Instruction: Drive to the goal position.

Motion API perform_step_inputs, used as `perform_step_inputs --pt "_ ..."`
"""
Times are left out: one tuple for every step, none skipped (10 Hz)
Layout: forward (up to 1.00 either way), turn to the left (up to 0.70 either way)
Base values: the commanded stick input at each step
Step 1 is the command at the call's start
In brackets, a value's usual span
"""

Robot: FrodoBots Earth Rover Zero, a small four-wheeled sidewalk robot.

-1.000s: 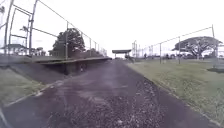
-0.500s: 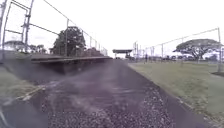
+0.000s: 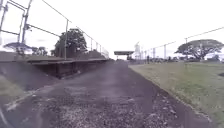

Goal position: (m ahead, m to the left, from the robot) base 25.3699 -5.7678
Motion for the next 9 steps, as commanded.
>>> perform_step_inputs --pt "0.70 0.00" --pt "0.70 0.00" --pt "0.70 0.00" --pt "0.70 0.00" --pt "0.70 0.00" --pt "0.70 0.00" --pt "0.70 0.00" --pt "0.70 0.00" --pt "0.70 0.00"
